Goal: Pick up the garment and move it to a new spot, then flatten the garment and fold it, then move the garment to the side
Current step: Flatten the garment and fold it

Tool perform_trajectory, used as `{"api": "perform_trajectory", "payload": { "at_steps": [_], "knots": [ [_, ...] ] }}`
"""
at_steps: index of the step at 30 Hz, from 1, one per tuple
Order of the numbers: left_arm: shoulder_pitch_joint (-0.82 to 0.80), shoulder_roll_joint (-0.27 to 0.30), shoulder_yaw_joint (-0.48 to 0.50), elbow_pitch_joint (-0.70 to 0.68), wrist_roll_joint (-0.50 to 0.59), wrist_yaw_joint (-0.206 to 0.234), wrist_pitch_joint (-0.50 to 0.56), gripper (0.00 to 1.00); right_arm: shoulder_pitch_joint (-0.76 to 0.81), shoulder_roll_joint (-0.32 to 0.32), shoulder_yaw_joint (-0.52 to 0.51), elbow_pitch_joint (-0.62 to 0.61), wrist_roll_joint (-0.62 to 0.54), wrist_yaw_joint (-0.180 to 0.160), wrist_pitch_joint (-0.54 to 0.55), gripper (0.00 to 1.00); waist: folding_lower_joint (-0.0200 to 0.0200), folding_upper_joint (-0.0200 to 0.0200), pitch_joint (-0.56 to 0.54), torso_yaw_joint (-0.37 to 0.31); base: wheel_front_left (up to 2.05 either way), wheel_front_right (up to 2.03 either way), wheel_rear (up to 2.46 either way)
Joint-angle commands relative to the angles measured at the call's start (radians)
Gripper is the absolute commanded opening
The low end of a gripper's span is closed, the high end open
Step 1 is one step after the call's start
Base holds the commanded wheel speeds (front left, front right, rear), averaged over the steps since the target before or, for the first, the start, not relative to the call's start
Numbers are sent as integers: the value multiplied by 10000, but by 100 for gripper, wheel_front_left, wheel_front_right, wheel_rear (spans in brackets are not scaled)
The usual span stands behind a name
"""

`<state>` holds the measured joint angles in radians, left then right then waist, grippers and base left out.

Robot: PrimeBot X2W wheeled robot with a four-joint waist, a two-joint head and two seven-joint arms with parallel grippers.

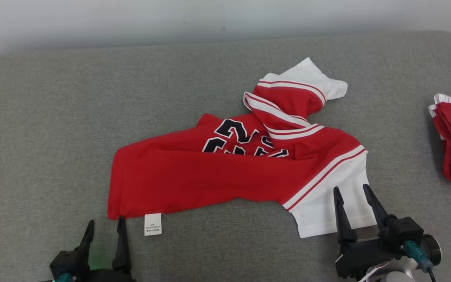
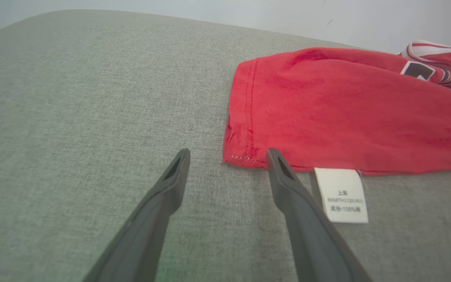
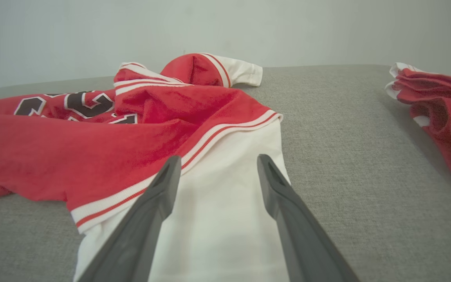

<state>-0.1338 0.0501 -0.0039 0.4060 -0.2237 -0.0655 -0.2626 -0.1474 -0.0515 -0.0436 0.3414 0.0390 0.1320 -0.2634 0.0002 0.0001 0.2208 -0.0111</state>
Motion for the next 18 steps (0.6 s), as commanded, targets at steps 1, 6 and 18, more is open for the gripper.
{"api": "perform_trajectory", "payload": {
  "at_steps": [1, 6, 18],
  "knots": [
    [-178, 7, 23, 61, -48, 58, -30, 100, -115, 14, -40, -3, -89, -25, -11, 100, -2, -1, 295, -240, 0, 0, 0],
    [-280, 8, 147, 201, -50, 151, -30, 100, -146, 18, -214, -41, -214, -25, -11, 100, -2, -1, 420, -397, 0, 0, 0],
    [-599, -9, 499, 1213, -374, 533, 35, 0, -190, 19, -493, -93, -248, -25, -11, 100, -2, -1, 667, -810, 0, 0, 0]
  ]
}}
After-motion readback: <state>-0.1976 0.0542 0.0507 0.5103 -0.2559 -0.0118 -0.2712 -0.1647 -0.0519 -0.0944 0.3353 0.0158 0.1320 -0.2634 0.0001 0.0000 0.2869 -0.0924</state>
